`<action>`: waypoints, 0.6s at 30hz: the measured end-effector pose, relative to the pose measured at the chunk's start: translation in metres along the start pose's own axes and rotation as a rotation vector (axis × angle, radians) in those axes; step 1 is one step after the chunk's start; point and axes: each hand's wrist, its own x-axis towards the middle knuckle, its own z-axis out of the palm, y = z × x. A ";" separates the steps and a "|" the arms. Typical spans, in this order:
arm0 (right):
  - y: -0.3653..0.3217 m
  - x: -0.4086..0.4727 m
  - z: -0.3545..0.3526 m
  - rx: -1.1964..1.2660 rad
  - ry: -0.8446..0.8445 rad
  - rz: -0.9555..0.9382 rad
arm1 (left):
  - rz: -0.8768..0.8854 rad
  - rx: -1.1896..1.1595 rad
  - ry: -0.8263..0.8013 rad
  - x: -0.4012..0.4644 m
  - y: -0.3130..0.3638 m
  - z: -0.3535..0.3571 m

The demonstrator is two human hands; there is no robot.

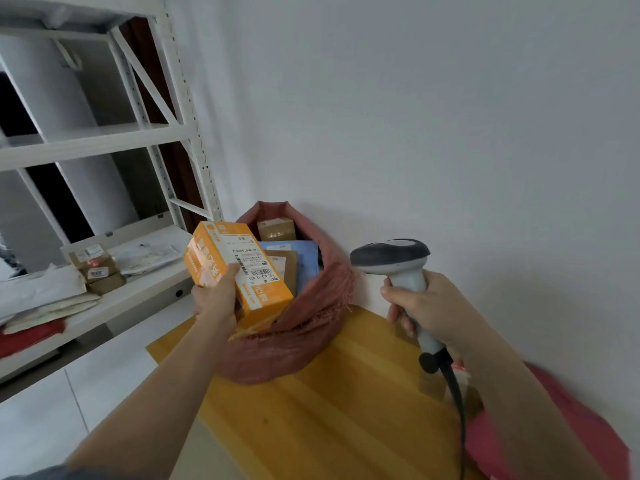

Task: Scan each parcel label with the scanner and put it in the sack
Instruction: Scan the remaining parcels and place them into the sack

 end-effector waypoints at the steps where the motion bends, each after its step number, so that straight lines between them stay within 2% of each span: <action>1: 0.002 0.007 0.002 -0.007 -0.004 0.004 | 0.004 -0.004 -0.014 0.006 0.004 0.005; 6: 0.011 0.054 0.016 -0.014 0.055 0.014 | 0.034 -0.012 -0.140 0.045 0.009 0.051; 10: 0.016 0.101 0.041 0.058 0.165 0.043 | -0.039 0.021 -0.332 0.085 0.012 0.092; 14: 0.019 0.141 0.063 0.137 0.244 0.092 | -0.112 0.181 -0.473 0.121 0.012 0.128; 18: 0.024 0.164 0.078 0.133 0.303 0.122 | -0.056 0.333 -0.509 0.142 0.005 0.166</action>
